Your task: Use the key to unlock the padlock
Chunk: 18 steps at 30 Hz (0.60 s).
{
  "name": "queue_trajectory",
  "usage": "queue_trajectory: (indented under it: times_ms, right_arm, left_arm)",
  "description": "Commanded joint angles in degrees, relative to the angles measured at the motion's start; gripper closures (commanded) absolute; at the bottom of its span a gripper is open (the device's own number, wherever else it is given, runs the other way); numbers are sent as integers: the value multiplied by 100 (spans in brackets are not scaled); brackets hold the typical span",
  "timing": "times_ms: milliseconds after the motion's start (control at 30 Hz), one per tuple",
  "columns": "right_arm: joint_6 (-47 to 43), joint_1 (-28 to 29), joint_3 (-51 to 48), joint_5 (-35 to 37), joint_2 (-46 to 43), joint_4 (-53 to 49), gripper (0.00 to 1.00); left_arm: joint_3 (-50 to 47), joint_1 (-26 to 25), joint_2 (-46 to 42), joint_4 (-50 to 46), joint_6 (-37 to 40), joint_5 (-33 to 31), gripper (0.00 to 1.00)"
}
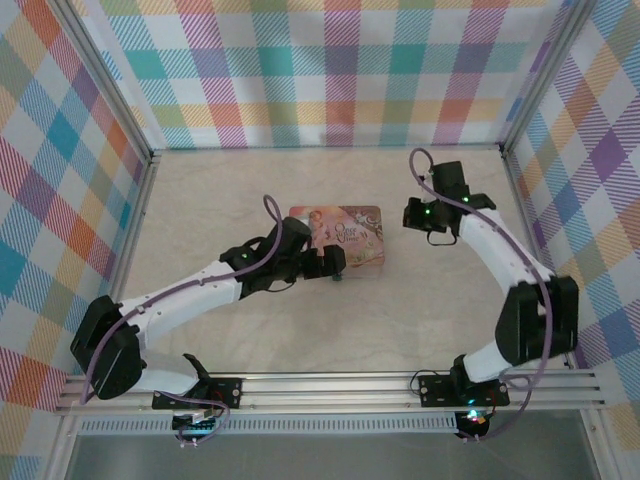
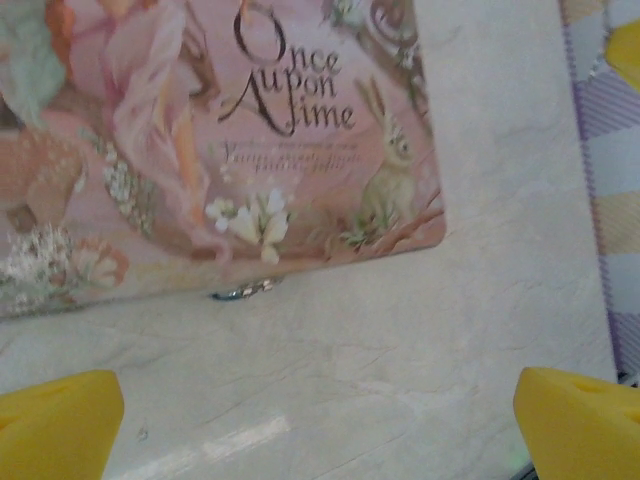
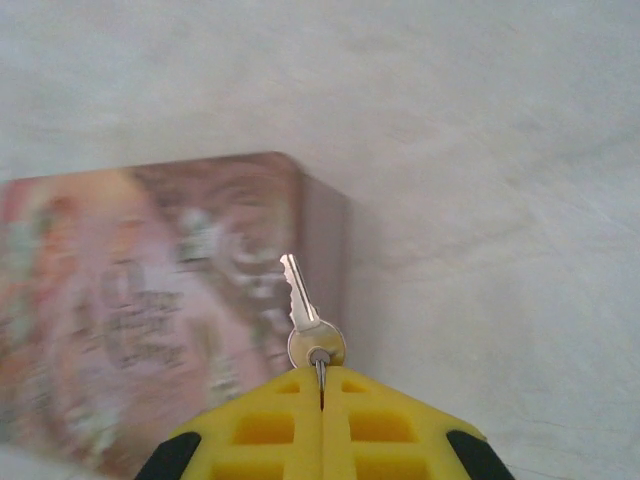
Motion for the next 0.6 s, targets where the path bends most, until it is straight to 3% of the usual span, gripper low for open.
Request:
queue_trajectory:
  times_ms: [0,267,567]
  right_arm:
    - [-358,123,-210,-1094,-673,509,100]
    - [-902,616,-639,-2023,-2089,1358,100]
    - [-1161,1056,-483,-1840,-2354,1194,99]
  left_arm:
    - [390,272,-212,-168,200,180,0]
    - [1120,641,-331,-278,344,758,5]
    - [1593,612,-384,120,93,1658,15]
